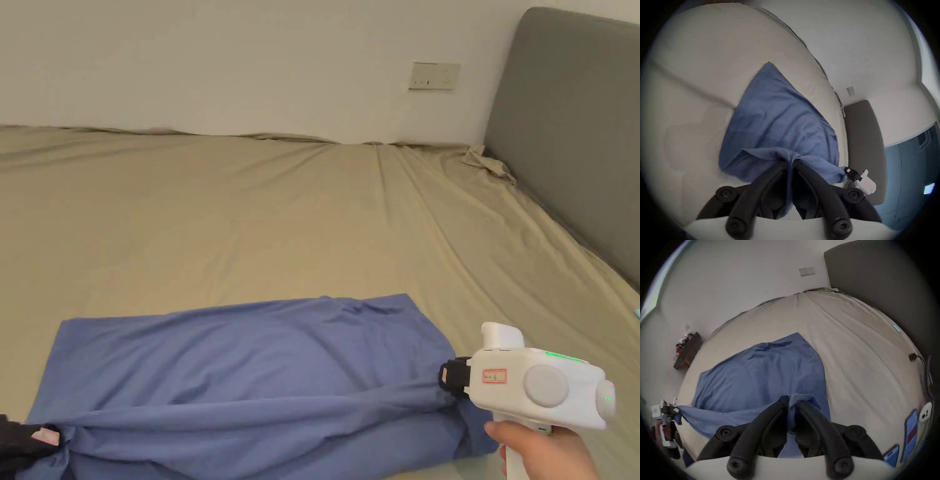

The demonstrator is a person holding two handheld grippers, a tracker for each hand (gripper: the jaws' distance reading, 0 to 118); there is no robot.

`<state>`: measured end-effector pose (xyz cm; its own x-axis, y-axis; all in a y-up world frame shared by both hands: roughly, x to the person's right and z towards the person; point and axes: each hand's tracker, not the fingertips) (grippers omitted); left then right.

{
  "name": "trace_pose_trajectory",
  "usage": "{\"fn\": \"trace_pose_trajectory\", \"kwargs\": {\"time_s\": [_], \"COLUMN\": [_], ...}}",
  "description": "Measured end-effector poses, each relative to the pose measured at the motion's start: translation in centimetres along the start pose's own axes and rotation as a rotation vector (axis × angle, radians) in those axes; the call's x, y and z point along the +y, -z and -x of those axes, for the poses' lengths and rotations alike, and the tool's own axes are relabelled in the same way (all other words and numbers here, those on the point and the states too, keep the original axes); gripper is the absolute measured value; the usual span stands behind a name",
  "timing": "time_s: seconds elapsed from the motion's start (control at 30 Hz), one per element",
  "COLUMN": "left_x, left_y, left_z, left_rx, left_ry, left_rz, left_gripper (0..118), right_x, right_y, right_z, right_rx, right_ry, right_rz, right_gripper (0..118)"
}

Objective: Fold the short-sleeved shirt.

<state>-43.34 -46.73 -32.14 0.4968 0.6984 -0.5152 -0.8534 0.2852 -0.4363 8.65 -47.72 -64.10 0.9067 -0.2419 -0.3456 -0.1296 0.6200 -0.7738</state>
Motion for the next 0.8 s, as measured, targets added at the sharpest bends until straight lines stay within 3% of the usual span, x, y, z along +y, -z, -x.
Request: {"fn": "trace_pose_trajectory", "kwargs": {"time_s": [0.17,0.2,0.33,0.4,0.43,0.47,0.5,0.53,0.57,0.6,0.67,0.8], "left_x": [3.6,3.4,4.3,4.0,4.1,3.8,3.9,3.9,4.1,3.9,2.9,-0.6], "left_y": [5.9,7.1,9.5,9.7,9.4,9.1,8.6,7.8,6.4,4.8,0.9,-3.1], "left_z": [-0.3,-0.2,2.1,2.3,2.4,1.9,1.2,0.4,-0.4,-1.2,-2.5,-2.2], "left_rx": [0.195,0.159,0.254,0.234,0.236,0.218,0.212,0.22,0.237,0.294,0.295,0.358], "left_ry": [0.073,-0.012,-0.002,-0.019,-0.013,-0.022,0.037,0.08,0.129,0.197,0.302,0.404], "left_rz": [0.046,0.128,0.109,0.086,0.082,0.107,0.089,0.08,0.054,-0.009,-0.177,-0.247], "left_gripper": [2,2,2,5,9,21,38,66,106,118,118,118], "right_x": [0.9,0.9,0.3,0.0,0.1,0.5,1.0,1.5,1.8,1.8,1.5,-1.6], "right_y": [5.4,6.2,8.4,8.8,8.8,8.6,8.1,7.4,6.3,5.0,0.6,-6.4], "right_z": [0.8,1.0,0.6,0.5,0.5,0.5,0.4,0.4,0.5,0.5,0.6,1.8], "right_rx": [-0.069,-0.079,-0.103,-0.106,-0.102,-0.094,-0.062,-0.042,-0.051,-0.054,0.03,0.086], "right_ry": [-0.042,-0.05,-0.039,-0.043,-0.052,-0.083,-0.116,-0.13,-0.119,-0.121,-0.135,-0.138], "right_rz": [0.05,0.06,0.115,0.119,0.118,0.126,0.144,0.158,0.153,0.134,-0.055,-0.072], "right_gripper": [7,7,8,8,13,21,38,67,110,118,117,115]}}
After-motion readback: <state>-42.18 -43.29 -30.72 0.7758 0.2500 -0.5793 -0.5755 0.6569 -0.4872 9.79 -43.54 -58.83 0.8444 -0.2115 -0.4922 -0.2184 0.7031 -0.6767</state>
